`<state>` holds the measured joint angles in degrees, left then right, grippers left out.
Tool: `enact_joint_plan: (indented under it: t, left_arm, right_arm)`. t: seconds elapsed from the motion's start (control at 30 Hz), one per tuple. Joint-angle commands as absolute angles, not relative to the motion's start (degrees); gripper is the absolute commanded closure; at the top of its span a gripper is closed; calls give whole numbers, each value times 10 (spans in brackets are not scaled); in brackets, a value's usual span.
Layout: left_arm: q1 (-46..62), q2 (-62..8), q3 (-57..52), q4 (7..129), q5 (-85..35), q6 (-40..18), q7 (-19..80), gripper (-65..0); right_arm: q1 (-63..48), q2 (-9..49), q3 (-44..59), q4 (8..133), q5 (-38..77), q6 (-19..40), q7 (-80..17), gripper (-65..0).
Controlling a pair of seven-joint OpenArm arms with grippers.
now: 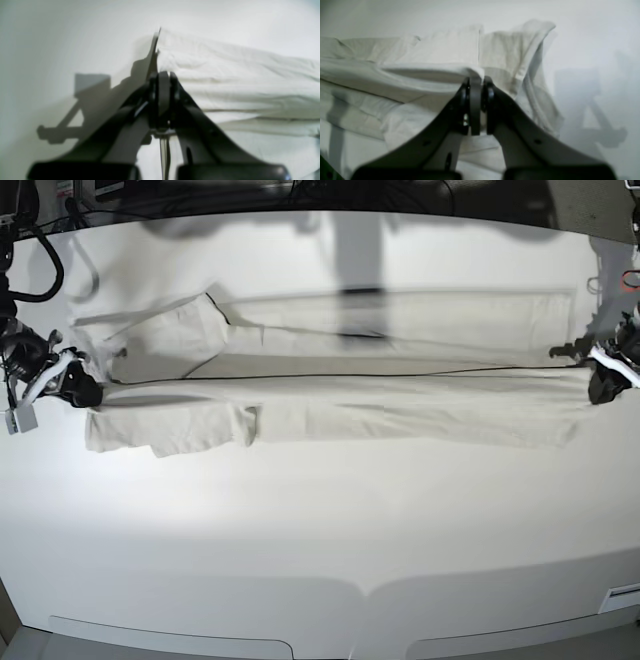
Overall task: Fold the T-shirt properly
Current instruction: 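Lower the hem onto the shirt and open both grippers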
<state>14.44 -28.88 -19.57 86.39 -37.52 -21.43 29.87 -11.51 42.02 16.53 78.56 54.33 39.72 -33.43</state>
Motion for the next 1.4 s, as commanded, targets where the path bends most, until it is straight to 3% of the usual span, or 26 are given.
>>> enact_joint_plan:
  t: [0.0, 0.77, 0.97, 1.0, 1.03, 1.1, 1.17, 1.2, 1.37]
  left_arm:
    - [142, -302, -202, 873, -380, -215, 285, 0]
    - [176, -235, -202, 873, -329, -215, 277, 0]
    - [183, -235, -202, 873, -288, -215, 265, 0]
    - [183, -235, -202, 873, -281, -215, 265, 0]
    - [183, -235, -202, 873, -279, -215, 265, -49]
    - [182, -236, -202, 873, -281, -214, 264, -223]
    - [182, -236, -202, 873, -281, -214, 258, -343]
    - [182, -237, -202, 873, -281, -214, 257, -368]
    - [182, -255, -202, 874, -319, -214, 257, -371]
  right_arm:
    - [-112, 433, 177, 795, 543, 400, -322, 0]
    - [-164, 424, 255, 795, 495, 400, -324, 0]
    - [-164, 424, 255, 795, 497, 400, -392, 0]
    - [-164, 424, 255, 795, 497, 400, -397, -28]
    - [-164, 424, 255, 795, 497, 400, -400, -98]
    - [-163, 424, 255, 795, 499, 400, -399, -226]
    - [-162, 424, 255, 795, 512, 400, -401, -301]
    - [-162, 424, 255, 795, 518, 400, -404, -312]
    - [-162, 424, 255, 795, 535, 400, -408, -313]
